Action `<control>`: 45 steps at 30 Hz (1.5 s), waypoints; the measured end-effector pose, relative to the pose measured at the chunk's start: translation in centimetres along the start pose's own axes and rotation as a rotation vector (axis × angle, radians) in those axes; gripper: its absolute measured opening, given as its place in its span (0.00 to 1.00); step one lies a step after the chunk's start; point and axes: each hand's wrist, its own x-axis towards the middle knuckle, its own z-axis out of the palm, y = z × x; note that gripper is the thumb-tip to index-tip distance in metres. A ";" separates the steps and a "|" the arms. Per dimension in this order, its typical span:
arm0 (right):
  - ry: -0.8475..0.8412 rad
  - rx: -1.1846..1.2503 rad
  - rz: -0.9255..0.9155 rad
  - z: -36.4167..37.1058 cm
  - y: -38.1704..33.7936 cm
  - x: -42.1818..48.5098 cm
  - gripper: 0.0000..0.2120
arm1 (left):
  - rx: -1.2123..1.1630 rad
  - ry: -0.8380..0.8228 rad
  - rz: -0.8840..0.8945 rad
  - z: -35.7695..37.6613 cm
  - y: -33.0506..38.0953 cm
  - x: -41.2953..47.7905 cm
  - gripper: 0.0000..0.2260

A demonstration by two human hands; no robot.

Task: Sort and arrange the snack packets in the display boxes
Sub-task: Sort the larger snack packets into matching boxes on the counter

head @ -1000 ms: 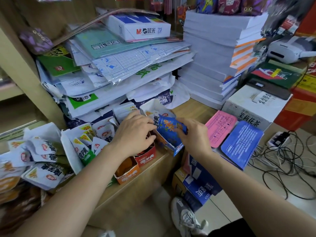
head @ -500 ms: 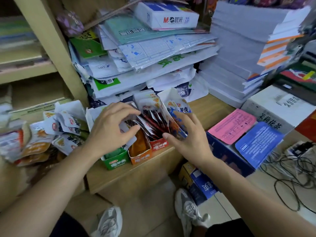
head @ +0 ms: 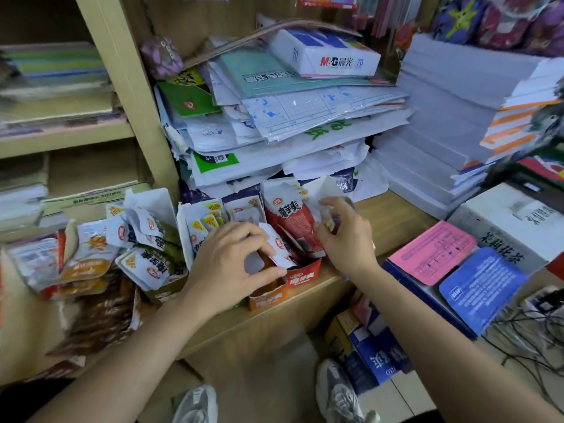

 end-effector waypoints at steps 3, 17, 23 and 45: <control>-0.091 0.017 0.004 -0.2 0.2 0.4 0.30 | 0.017 0.073 0.004 0.1 -0.2 2.2 0.23; -0.365 0.024 -0.193 -0.9 -1.5 0.3 0.44 | -0.299 -0.089 -0.043 0.6 -3.9 6.3 0.21; -0.334 -0.034 -0.286 -0.9 -0.6 0.8 0.31 | -0.301 -0.074 0.088 0.6 -4.3 6.1 0.18; -0.159 -0.190 -0.452 -0.2 -0.9 -2.0 0.09 | -0.232 0.107 -0.449 1.7 -4.3 9.9 0.05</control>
